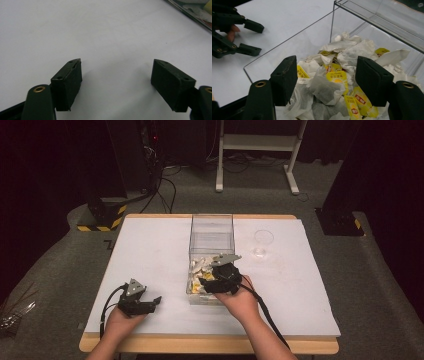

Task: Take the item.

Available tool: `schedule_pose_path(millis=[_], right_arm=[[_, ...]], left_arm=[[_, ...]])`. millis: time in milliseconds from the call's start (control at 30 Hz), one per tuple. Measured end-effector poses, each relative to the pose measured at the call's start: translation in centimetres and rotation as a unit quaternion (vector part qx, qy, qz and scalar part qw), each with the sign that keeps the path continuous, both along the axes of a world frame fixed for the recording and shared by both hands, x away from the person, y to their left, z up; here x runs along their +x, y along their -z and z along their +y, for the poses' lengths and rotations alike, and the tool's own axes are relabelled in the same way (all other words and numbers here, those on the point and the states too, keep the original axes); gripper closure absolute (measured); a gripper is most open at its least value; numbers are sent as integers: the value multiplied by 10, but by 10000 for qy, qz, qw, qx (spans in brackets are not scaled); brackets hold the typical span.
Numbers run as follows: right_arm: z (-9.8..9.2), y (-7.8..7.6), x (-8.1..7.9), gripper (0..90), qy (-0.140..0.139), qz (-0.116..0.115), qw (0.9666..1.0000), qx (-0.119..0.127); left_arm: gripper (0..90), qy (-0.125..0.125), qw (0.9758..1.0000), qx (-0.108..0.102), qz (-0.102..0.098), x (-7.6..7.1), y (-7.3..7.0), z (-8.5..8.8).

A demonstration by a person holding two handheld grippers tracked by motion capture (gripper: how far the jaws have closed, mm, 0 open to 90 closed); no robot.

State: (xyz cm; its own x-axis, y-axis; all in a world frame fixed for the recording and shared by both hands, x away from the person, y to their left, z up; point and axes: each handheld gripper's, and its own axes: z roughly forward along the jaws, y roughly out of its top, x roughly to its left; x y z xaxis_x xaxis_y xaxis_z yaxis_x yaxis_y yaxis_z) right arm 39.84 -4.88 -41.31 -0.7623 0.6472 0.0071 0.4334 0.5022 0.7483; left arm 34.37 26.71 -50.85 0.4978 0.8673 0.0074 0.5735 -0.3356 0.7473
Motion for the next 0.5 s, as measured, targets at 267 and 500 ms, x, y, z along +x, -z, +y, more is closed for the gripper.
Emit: schedule_pose_path(millis=[267,500], right_arm=[[8,6,5,507,-172,176,9992,-328],[14,8,4,618,-374,225,9968,-670]], left_arm=[[254,-2,10000,-2,0,0,0,0],[254,-2,10000,-1,-2,0,0,0]])
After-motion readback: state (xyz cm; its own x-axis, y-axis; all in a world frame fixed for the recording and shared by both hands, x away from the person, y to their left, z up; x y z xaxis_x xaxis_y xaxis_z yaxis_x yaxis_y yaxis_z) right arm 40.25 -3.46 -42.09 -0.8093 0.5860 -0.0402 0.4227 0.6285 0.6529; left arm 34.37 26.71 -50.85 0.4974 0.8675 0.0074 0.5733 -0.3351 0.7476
